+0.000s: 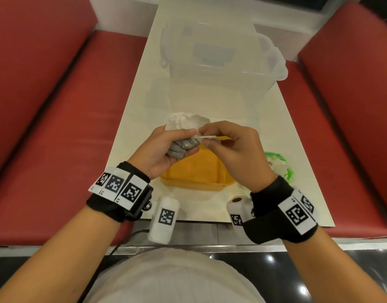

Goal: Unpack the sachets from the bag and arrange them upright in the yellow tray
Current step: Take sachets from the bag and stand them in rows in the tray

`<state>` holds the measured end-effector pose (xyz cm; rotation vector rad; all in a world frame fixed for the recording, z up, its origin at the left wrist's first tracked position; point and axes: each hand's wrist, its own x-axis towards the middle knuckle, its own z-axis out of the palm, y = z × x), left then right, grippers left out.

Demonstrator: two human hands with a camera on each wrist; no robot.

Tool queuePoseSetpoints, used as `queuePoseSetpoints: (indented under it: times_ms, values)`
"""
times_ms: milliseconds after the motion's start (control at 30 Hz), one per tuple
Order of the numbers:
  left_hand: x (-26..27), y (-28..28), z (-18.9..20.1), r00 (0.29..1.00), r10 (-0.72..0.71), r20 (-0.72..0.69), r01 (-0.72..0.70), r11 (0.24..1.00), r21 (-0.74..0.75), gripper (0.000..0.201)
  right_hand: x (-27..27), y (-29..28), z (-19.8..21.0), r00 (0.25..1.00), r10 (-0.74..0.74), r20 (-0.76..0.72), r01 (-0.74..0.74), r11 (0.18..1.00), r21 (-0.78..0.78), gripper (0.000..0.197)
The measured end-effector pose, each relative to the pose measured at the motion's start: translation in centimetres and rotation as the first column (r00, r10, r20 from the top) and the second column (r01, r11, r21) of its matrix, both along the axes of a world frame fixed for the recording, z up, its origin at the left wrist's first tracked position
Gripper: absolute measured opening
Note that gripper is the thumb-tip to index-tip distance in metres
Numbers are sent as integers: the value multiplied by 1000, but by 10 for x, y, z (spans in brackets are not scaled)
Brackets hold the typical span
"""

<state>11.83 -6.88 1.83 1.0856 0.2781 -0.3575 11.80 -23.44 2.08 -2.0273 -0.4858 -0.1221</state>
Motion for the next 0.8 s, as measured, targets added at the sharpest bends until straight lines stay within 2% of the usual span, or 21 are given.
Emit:
queuePoseSetpoints:
  times_ms: [100,200,267,333,400,467,533,633,700,800]
  values:
    - [4,0,-3,998,32,-58,-32,999,-4,11,7,-7,9,999,13,-37,-14,1000,-11,6]
    - [8,0,-7,997,45,-57,-43,999,22,13,15,-16,25,1000,18,8,-17,992,-128,7]
    - [11,2,-9,997,62,-52,-59,997,51,12,19,-22,42,995,90,-48,-97,976,-193,9]
    - [13,3,-10,998,55,-39,-52,996,77,11,22,-25,58,970,192,-147,-217,961,-170,8]
    - [12,1,-8,1000,20,-5,-19,996,91,12,25,-22,66,960,228,-165,-252,957,-146,4]
    - [10,-2,-6,999,-24,48,19,994,108,15,31,-14,62,980,177,-90,-193,956,-220,2]
    - [10,-3,-5,995,-51,82,42,993,111,9,40,-7,52,993,115,-3,-109,936,-334,3]
    - [11,-1,-9,996,-48,77,41,996,83,9,48,-3,39,996,93,13,-78,897,-434,3]
    - [11,0,-9,997,-44,58,42,998,38,8,49,-3,36,997,77,12,-65,903,-425,1]
    - [11,3,-11,999,-8,34,9,1000,-12,13,51,-11,37,998,26,63,-4,942,-335,8]
